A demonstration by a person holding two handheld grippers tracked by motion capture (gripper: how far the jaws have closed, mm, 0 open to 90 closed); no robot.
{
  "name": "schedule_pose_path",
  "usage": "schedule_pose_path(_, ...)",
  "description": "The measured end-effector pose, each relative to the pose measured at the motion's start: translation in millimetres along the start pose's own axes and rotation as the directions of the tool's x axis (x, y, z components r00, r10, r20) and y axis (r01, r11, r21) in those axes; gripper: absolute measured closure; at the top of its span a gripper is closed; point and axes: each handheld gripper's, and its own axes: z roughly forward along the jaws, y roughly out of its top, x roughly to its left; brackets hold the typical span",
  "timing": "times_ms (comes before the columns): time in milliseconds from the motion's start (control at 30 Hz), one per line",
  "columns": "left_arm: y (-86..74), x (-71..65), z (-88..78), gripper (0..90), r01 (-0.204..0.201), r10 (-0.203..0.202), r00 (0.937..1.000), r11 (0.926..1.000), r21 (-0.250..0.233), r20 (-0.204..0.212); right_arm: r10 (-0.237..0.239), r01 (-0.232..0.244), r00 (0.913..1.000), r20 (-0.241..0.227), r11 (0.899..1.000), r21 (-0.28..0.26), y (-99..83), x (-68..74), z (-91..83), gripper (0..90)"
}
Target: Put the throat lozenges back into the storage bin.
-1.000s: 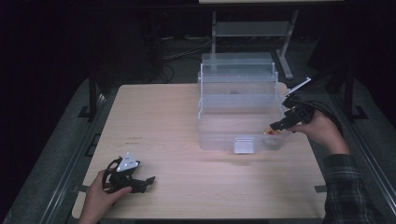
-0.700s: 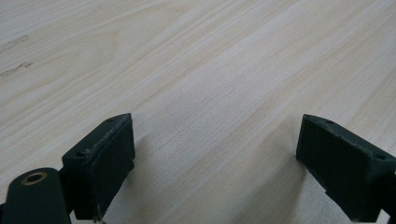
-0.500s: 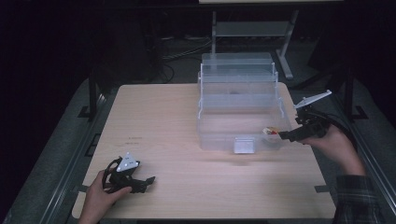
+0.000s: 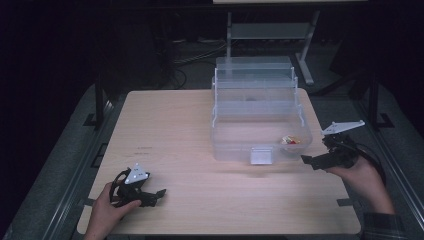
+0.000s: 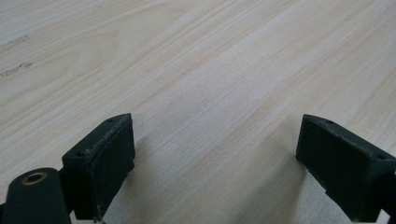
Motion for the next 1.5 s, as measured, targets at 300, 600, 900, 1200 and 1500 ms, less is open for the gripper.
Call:
schedule_pose_path(300,-0.1,0.2,0.1,10.7,-0.003,0.003,1.0000,1.0000,-0.001,0.000,0.038,-0.038,0.9991,-0.017,0.999,-0.029,-34.8,9.7,17.7,1.9)
schedule_pose_path(600,-0.1,0.3,-0.1,10.7,-0.006,0.006,1.0000,1.0000,0.002,0.000,0.073,-0.076,0.9969,-0.029,0.993,-0.087,-63.5,16.1,29.5,1.1)
schedule_pose_path(900,-0.1,0.4,-0.2,10.7,-0.006,0.006,1.0000,1.0000,0.003,0.000,0.082,-0.082,0.9966,-0.003,0.989,-0.121,-85.9,25.4,39.8,1.1)
schedule_pose_path(1200,-0.1,0.4,-0.2,10.7,-0.006,0.006,1.0000,1.0000,0.003,0.000,0.073,-0.072,0.9973,0.009,0.992,-0.099,-99.1,31.1,49.8,1.1)
schedule_pose_path(1500,-0.1,0.4,-0.1,10.7,-0.006,0.006,1.0000,1.0000,0.002,0.000,0.066,-0.063,0.9974,0.028,0.995,-0.082,-105.4,30.6,53.8,1.1)
